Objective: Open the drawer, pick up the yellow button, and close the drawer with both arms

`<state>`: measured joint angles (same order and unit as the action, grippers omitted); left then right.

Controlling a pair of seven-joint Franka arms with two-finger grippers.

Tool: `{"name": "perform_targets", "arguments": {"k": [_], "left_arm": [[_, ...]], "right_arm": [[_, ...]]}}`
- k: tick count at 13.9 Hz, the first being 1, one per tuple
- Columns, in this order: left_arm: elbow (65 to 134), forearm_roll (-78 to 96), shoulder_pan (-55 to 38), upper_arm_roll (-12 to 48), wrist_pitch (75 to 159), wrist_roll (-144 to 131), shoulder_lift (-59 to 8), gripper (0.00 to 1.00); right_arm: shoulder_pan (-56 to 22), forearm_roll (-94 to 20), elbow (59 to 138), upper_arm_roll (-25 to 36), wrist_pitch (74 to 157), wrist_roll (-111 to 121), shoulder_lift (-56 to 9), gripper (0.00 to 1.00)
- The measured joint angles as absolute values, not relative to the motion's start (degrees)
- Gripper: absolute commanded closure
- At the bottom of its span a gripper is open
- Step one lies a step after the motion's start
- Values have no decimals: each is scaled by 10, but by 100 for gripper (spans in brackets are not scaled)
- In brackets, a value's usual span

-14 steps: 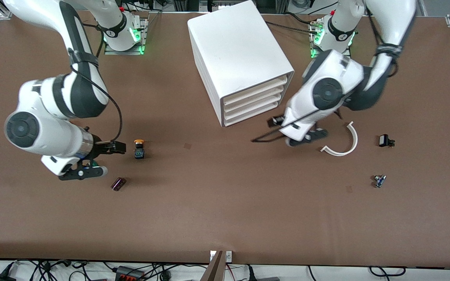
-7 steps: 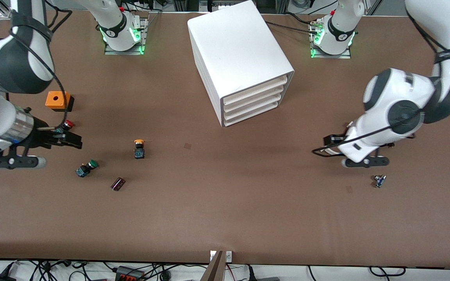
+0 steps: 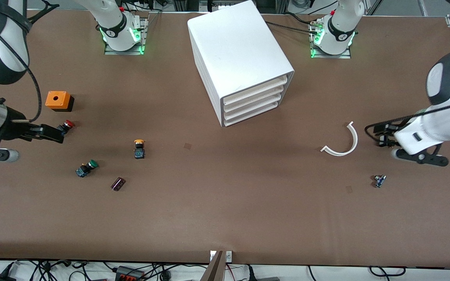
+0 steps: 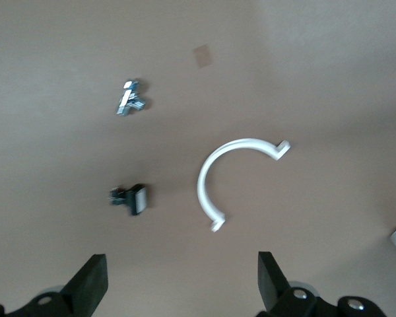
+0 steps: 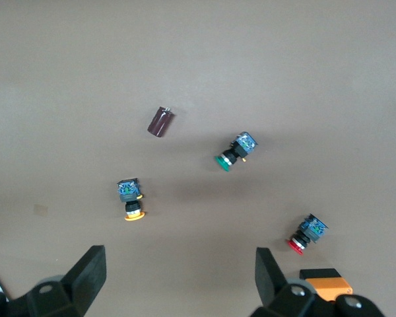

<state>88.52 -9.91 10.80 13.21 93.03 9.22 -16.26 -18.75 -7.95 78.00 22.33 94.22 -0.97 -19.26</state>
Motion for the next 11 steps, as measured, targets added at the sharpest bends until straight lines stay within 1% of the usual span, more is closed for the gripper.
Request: {"name": "perform_targets", "arguments": {"k": [3,4,6,8,11], "left_arm": [[915,-28,12,-10,934,138,-97,0],[935,-20,-8,-37,949,139,-73,0],[975,-16,-23,-52,991,137,-33,0],[998,-16,-29,-53,1016,117,-13,0],[1003,-16,-34,-48,1005,79,-10,0]], "right_arm": [[-166,-80,780,220,939,-10,-177,0],[-146,-80,780,204,938,-9,-169,0],[-75,-78,780,135,935,-8,-151,0],[-14,-63,782,77,932,-3,-138,0],[3,-24,789,55,922,8,-130,0]]}}
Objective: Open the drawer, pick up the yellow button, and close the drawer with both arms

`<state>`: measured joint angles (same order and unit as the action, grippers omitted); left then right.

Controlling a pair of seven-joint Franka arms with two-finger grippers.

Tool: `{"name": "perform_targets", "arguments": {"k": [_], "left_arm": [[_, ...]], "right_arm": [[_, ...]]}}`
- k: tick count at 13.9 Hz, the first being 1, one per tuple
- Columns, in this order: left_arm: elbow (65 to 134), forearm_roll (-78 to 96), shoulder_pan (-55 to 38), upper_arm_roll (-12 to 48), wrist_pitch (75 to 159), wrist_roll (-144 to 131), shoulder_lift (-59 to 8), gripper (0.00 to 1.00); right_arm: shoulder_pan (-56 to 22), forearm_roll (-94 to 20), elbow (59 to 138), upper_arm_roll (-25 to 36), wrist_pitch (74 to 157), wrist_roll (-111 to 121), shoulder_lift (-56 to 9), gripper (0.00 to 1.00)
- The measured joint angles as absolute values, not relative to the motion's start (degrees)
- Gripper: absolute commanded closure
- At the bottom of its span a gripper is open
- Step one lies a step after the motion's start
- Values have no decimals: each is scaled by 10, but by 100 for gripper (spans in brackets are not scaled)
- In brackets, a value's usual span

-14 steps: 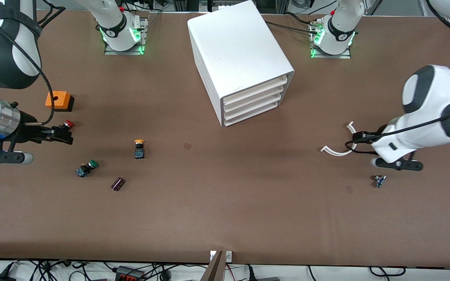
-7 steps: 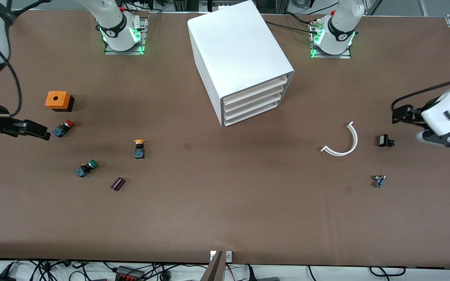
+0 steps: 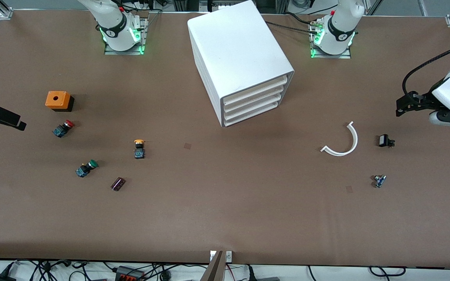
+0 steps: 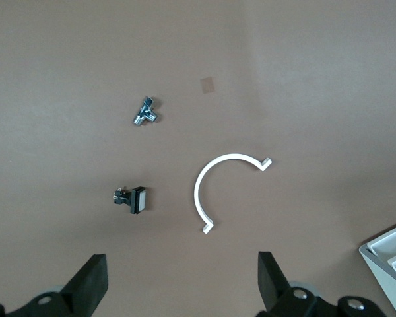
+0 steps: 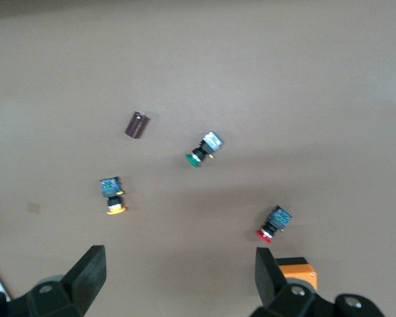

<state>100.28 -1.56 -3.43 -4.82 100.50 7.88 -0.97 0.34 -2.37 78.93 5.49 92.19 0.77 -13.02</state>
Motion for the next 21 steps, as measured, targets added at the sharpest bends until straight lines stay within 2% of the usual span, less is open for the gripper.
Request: {"name": "perform_targets", "arguments": {"k": [4,10,21], "left_arm": [[997,-16,-35,-35,977,74,4,0],[992,-23,-33,-23,968,74,10,0],[992,-24,-27,-15,969,75,9,0]], "right_arm": [[3,-11,813,50,911,11,-119,0],[3,-10,911,50,942,12,-51,0],[3,-8,927,47,945,13,-39,0]]}}
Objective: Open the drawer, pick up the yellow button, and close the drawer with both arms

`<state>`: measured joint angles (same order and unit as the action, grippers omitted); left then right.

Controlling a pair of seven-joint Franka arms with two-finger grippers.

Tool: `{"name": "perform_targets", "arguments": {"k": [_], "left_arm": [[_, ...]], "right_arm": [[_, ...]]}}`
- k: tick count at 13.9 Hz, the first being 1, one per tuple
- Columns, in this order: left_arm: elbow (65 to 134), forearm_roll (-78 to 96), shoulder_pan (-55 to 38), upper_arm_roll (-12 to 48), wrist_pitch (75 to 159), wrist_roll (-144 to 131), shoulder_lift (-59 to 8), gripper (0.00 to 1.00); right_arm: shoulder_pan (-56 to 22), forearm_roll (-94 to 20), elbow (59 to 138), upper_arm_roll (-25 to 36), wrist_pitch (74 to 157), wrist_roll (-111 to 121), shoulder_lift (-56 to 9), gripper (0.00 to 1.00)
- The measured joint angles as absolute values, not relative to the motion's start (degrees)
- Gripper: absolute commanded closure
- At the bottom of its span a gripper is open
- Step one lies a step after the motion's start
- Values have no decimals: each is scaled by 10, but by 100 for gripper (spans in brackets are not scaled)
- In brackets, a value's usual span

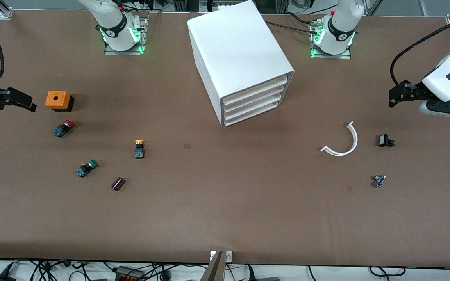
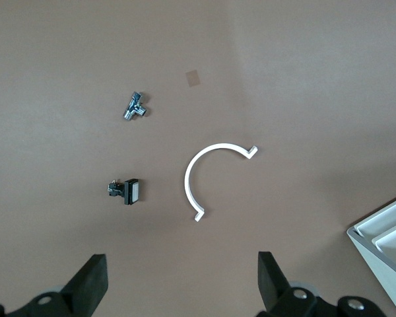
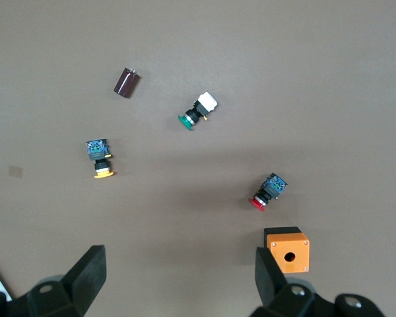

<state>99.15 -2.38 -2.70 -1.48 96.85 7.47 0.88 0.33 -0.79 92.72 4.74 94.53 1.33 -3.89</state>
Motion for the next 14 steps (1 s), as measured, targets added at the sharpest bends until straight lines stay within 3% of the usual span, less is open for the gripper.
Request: {"name": "perform_targets", "arguments": {"k": [14], "left_arm": [[992,-24,-26,-14,975,74,8,0]], "right_arm": [[3,-7,929,46,947,15,-39,0]]}}
